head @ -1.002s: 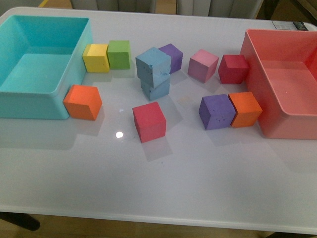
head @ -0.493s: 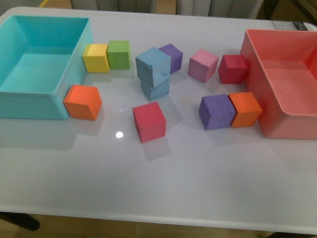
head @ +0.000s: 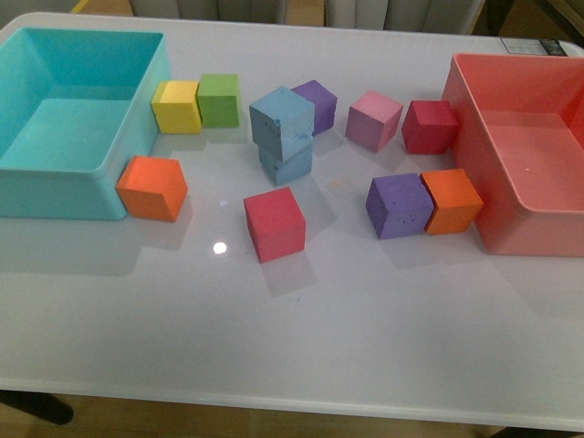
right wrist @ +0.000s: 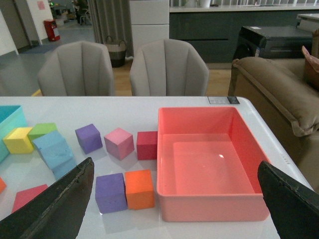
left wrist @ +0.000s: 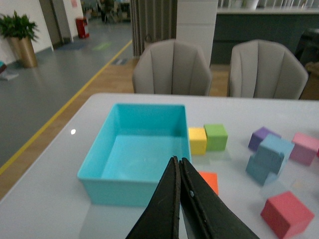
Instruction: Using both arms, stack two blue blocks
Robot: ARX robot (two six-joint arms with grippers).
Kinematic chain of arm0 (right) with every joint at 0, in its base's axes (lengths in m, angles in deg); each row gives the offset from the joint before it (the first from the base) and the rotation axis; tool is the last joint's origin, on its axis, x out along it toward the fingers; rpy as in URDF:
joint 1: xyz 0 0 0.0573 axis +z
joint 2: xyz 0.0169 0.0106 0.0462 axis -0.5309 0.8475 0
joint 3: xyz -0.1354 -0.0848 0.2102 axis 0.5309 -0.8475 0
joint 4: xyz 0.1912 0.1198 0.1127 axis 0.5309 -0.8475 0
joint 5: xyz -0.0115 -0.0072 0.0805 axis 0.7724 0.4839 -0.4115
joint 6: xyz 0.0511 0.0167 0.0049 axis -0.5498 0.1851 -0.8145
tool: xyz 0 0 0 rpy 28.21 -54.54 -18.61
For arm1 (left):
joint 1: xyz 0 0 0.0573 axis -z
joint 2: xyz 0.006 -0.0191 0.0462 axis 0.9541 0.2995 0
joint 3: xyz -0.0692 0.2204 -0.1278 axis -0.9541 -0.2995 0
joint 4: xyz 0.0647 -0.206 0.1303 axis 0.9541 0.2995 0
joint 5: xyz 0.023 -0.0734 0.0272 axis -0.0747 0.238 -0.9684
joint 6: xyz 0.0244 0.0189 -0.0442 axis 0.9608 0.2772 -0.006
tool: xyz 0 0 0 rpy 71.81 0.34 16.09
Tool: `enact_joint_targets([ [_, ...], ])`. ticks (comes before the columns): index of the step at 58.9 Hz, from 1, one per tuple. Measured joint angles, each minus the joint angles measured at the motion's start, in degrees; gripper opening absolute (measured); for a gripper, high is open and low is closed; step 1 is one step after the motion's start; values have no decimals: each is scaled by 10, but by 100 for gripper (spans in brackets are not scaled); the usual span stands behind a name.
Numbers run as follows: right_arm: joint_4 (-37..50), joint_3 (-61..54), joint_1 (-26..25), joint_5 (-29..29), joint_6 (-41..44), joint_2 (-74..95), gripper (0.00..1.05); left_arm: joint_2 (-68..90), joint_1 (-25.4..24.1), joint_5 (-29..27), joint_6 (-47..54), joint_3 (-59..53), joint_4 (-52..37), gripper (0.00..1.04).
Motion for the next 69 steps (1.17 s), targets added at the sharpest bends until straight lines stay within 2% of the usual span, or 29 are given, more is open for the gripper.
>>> enact_joint_targets([
  [3,0,0,0,0,0,0,96,-39,0,0,0,0,26,2],
  [20,0,0,0,0,0,0,96,-45,0,0,-1,0,28,3],
  [50,0,0,0,0,0,0,96,-45,0,0,0,0,28,97],
  [69,0,0,0,0,0,0,96,-45,0,0,0,0,28,96],
])
